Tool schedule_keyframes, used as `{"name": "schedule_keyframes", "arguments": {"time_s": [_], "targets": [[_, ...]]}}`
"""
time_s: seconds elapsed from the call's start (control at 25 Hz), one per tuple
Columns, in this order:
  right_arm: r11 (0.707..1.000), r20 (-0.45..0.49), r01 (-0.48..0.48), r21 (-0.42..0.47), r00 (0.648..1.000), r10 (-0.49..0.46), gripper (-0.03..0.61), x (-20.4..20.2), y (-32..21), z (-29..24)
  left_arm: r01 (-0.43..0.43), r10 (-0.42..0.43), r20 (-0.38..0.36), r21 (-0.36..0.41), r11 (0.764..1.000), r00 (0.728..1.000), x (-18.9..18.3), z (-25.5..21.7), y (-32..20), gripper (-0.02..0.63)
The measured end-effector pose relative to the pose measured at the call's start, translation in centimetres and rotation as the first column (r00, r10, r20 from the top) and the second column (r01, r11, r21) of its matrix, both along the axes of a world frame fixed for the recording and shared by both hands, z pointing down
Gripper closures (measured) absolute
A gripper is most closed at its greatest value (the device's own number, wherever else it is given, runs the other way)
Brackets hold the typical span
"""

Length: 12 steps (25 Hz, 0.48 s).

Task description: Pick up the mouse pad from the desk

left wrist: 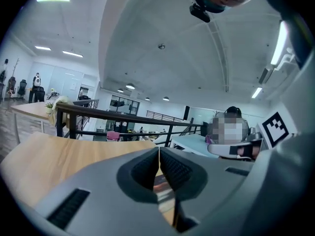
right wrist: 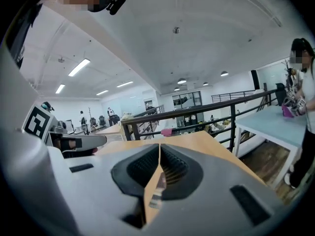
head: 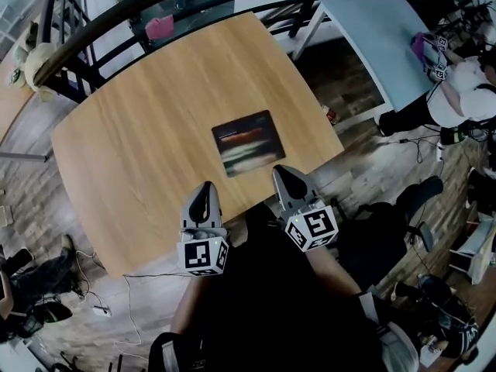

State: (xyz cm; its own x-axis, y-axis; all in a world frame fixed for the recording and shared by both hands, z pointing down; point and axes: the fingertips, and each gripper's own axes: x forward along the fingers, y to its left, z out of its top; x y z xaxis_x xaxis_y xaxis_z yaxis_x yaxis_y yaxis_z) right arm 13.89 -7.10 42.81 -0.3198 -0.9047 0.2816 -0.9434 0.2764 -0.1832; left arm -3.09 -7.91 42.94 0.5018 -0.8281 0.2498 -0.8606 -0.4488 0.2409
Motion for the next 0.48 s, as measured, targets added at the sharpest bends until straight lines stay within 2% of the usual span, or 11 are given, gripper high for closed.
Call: {"name": "schedule_keyframes", "arguments": {"time_s": [0.24,0.44,0.48], "targets": [[0.994,0.006,0.034,-0.107,0.999,-0.034,0.546,3.4,-3.8,4.5,0.022,-0.021,0.007,-0.057,0.998,1.000,3.4,2.9,-2.7,0.589],[0.975,0.009,0.075,-0.209,0.997,-0.075,0.540,5.2,-5.9,9.0,0.037,-0.035,0.016,-0.130,0.991,0.999,6.0,6.9,-4.5,0.588],[0.967,0.014,0.082,-0.241,0.997,-0.081,0.488,5.5,-6.2,10.2,0.039,-0.035,0.029,-0.154,0.987,0.999,6.3,8.1,-4.8,0.588]]}}
